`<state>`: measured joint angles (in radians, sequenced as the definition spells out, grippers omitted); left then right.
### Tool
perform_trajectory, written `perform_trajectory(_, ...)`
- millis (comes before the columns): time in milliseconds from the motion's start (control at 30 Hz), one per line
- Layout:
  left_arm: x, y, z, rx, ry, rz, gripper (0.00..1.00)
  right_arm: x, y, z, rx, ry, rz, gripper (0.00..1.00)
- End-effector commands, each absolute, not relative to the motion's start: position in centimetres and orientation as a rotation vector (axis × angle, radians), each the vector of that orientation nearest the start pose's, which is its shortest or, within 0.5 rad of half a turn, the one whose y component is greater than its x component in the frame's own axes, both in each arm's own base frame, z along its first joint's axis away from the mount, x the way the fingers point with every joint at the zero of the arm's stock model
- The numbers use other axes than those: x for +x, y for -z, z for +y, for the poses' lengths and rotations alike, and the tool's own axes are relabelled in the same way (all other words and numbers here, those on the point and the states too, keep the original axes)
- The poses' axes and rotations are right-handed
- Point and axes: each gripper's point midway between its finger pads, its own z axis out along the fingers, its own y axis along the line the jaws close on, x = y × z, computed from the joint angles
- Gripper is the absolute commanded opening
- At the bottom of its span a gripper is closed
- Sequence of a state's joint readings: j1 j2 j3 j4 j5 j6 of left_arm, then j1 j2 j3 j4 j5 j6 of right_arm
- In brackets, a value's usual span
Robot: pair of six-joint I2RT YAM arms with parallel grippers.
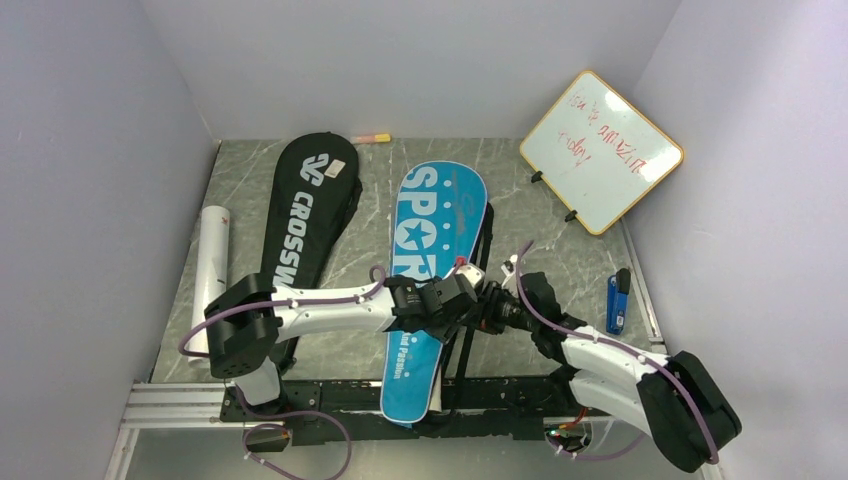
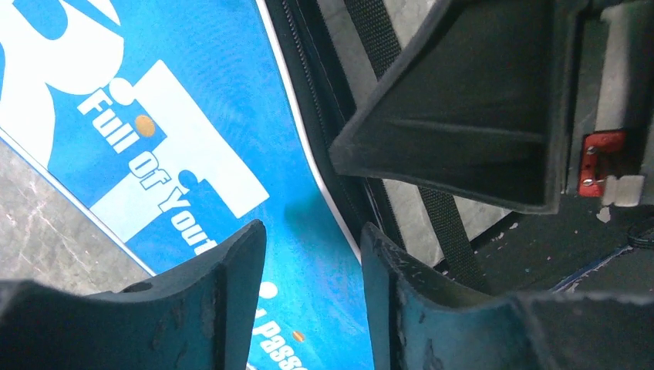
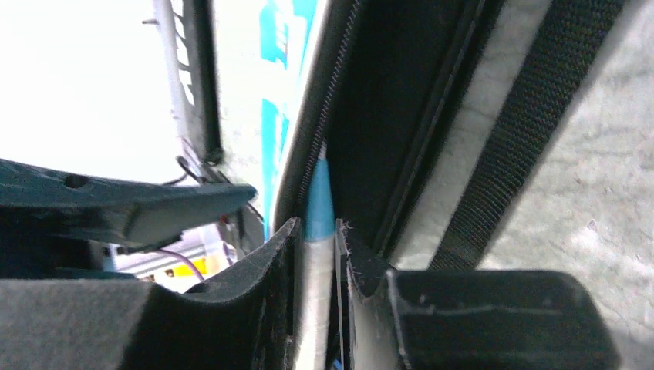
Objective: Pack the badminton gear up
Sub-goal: Place the racket in the racket bag.
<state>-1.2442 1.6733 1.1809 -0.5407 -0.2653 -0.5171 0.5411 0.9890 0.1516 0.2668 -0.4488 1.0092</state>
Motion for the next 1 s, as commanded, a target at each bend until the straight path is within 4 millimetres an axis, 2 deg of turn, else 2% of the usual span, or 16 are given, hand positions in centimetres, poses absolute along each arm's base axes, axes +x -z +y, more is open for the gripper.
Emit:
perform_trajectory(0, 15.4, -8.5, -36.6, 0.784, 0.343, 2.425, 0.50, 18.0, -10.3, 23.8, 0.216, -1.491, 2.201, 0.26)
perform_trajectory(100, 15.4, -8.5, -36.8, 0.783, 0.340, 2.429, 0.45, 18.4, -11.0, 24.0, 0.184, -1.493, 2.190, 0.26)
perform_trajectory(167, 15.5, -8.6, -36.8, 0.778, 0.342, 2.422, 0.41, 18.6, -10.4, 23.6, 0.188, -1.441, 2.225, 0.26)
perform_trajectory(233, 15.7, -8.6, -36.7, 0.766, 0.342, 2.417, 0.29, 19.1, -9.0, 22.5, 0.226, -1.323, 2.295, 0.28)
perform_trajectory(300, 16.1, -8.5, -36.3, 0.753, 0.329, 2.421, 0.09, 19.3, -7.1, 20.9, 0.288, -1.172, 2.372, 0.30)
perform_trajectory(333, 16.3, -8.4, -36.0, 0.744, 0.323, 2.428, 0.05, 19.3, -6.7, 20.4, 0.301, -1.128, 2.386, 0.31)
perform_trajectory(467, 16.8, -8.4, -35.5, 0.721, 0.340, 2.450, 0.05, 19.3, -5.6, 19.1, 0.344, -1.039, 2.396, 0.40)
perform_trajectory(567, 16.7, -8.7, -35.6, 0.713, 0.387, 2.448, 0.05, 19.3, -4.8, 19.0, 0.356, -1.022, 2.410, 0.41)
perform_trajectory(967, 15.9, -10.5, -36.8, 0.702, 0.634, 2.444, 0.05, 20.2, -3.9, 22.1, 0.337, -1.212, 2.443, 0.39)
